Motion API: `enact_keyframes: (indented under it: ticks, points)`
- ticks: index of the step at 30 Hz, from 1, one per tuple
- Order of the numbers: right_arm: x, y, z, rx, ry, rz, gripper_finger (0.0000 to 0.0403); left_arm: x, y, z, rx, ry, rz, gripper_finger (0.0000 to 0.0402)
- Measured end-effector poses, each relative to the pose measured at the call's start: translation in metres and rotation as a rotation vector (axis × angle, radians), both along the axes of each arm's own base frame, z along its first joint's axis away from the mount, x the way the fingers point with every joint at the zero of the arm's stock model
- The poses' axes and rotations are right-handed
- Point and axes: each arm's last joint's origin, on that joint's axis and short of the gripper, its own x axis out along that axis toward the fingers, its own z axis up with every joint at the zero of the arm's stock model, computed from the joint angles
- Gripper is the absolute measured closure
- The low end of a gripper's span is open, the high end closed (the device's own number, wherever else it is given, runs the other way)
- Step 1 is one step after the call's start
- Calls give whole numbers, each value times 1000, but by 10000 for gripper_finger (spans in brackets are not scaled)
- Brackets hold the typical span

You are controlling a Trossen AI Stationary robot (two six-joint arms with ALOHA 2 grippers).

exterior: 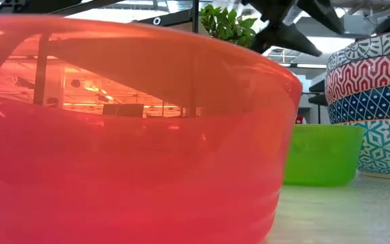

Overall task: Place and stack bowls onto a shelf
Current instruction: Put the red patterned bowl on the shelf

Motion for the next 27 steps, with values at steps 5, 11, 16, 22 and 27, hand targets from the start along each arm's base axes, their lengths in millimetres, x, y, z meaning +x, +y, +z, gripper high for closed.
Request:
enact_keyframes:
  ticks: [5, 11, 16, 22, 27]
  points:
    - [1, -3, -4, 11, 45, -22, 239, 1, -1, -5, -6, 20, 14, 211]
    - [2, -4, -7, 19, 78, -33, 239, 0, 1, -4, 63, 19, 39, 211]
    - [3, -4, -8, 18, 84, -32, 239, 4, -3, -16, 52, 44, 48, 211]
    - [2, -4, -8, 5, 86, -29, 239, 8, -9, -26, 27, 45, 44, 211]
    - [2, -4, -8, 4, 87, -28, 239, 8, -7, -30, 29, 70, 48, 211]
